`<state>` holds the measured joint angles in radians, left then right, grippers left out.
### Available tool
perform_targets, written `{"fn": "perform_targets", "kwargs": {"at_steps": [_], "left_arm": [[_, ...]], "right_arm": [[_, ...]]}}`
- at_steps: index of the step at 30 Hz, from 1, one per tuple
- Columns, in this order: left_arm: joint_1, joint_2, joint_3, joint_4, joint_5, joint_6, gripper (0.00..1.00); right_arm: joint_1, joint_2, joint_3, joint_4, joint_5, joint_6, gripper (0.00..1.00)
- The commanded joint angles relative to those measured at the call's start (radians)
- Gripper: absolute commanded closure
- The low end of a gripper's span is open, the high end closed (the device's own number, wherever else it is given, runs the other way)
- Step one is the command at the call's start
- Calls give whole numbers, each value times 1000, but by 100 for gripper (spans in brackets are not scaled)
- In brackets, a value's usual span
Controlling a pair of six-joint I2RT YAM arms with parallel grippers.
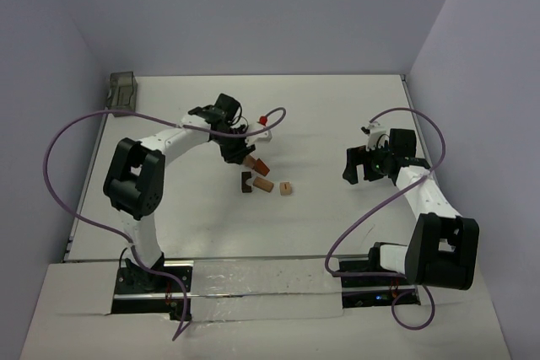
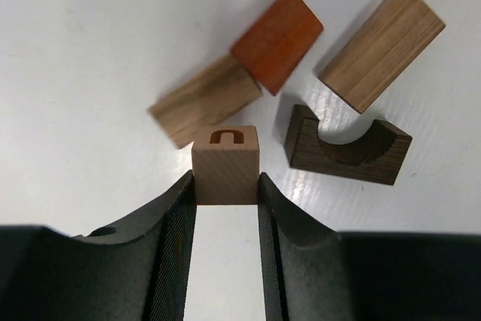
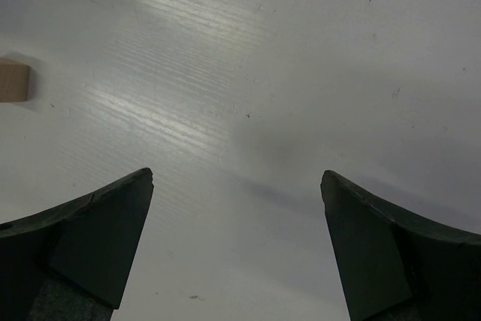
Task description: Build the wood block tower
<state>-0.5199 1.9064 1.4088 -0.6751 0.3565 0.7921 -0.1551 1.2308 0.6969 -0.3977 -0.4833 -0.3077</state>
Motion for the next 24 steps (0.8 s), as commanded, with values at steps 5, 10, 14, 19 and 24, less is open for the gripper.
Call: {"fn": "perform_targets", "kwargs": {"at_steps": [5, 10, 14, 19, 24], "left_arm": [[22, 78, 230, 100, 3, -90, 100], [26, 197, 352, 96, 4, -127, 100], [24, 269, 393, 78, 9, -133, 100], [23, 268, 350, 35, 2, -111, 100], [9, 195, 227, -45, 22, -41, 100]], "right_arm": [[3, 10, 52, 7, -6, 11, 0], [3, 9, 53, 8, -1, 16, 0], [2, 4, 52, 8, 1, 18, 0], [3, 8, 56, 8, -2, 21, 0], [2, 14, 62, 3, -14, 18, 0]]}}
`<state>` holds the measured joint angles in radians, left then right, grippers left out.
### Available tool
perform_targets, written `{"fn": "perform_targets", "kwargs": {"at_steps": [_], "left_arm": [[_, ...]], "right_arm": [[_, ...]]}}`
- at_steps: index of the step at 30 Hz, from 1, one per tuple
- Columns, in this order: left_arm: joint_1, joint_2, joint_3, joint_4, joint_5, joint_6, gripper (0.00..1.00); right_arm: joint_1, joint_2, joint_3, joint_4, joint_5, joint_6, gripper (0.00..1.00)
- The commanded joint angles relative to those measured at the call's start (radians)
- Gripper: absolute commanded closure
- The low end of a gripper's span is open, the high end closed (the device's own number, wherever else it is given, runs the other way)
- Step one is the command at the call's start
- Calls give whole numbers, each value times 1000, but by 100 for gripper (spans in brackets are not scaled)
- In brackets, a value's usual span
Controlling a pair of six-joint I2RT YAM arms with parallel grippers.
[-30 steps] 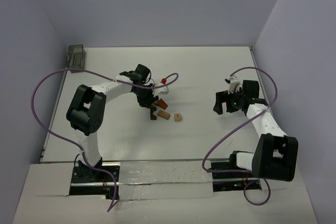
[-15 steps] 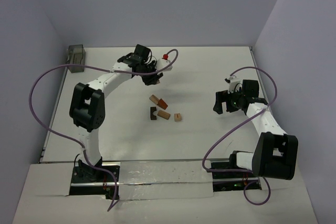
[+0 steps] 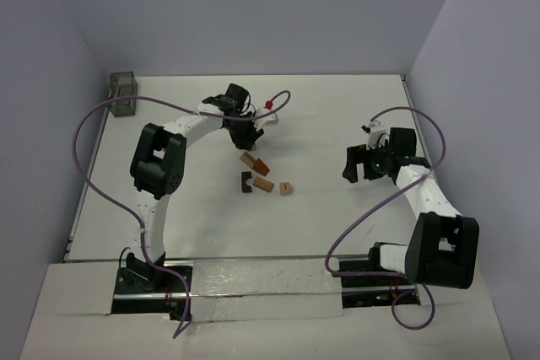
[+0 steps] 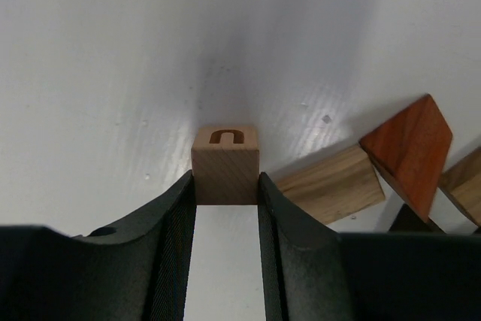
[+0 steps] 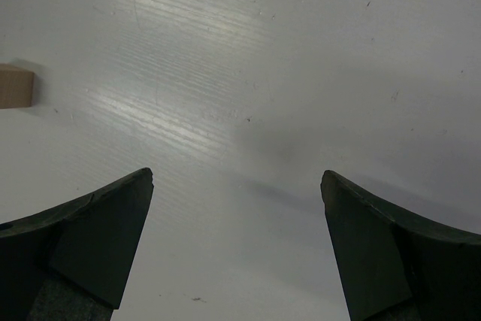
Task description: Build the wood block tower
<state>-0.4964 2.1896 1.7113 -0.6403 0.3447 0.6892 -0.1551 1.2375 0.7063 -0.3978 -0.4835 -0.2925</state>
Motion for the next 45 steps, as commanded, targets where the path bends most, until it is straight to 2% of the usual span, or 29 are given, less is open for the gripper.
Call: {"fn": "perform_targets", "kwargs": {"at_steps": [1, 6, 10, 14, 17, 22, 32, 38, 45], "left_arm": [[-19, -111, -117, -92, 37, 77, 100], [-45, -222, -310, -92, 55, 111, 100], [-112, -321, -468, -54, 35, 119, 100], [-127, -359, -504, -50, 48, 103, 100], [-109, -358, -460, -61, 47, 114, 100], [-57, -307, -307, -153, 53, 168, 100], [-19, -107, -27, -225, 16, 230, 99], [-23, -42, 34, -218, 47, 215, 98], [-30, -22, 38, -233, 43, 224, 90]], "right_arm": [[2, 8, 54, 1, -16, 3, 0], [3, 2, 52, 5, -17, 4, 0], [3, 5, 52, 3, -18, 6, 0], [3, 8, 53, 4, -20, 8, 0], [3, 10, 54, 1, -22, 11, 0], [3, 8, 53, 1, -20, 9, 0], [3, 16, 53, 0, -15, 4, 0], [3, 25, 54, 1, -13, 3, 0], [3, 30, 55, 2, -13, 6, 0]]}}
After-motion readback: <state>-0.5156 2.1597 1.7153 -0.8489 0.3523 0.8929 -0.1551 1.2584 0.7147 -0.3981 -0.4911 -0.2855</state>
